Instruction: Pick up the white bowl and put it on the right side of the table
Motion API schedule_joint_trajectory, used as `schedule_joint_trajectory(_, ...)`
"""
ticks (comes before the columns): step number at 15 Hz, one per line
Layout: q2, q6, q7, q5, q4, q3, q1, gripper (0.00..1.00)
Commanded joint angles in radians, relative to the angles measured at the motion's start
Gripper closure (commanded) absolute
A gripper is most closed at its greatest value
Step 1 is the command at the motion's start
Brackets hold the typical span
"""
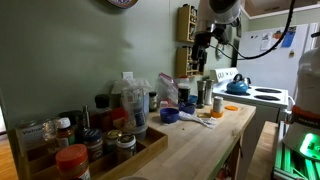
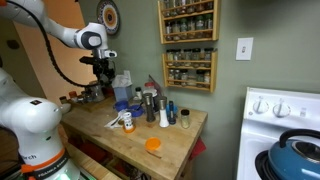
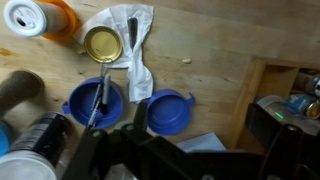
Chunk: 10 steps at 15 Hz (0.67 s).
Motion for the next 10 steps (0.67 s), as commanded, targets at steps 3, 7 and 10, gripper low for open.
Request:
schedule_joint_trajectory(3, 0.032, -0.002, 0.007, 0.002, 0.025, 0.022, -0.003, 0.0)
schedule_joint_trajectory(7, 0.076, 0.002, -0.056, 0.073, 0.034, 0.006, 0.025, 0.0)
schedule_joint_trajectory(10, 0.149, 0.063, -0.154, 0.247, 0.019, 0.034, 0.107, 0.0)
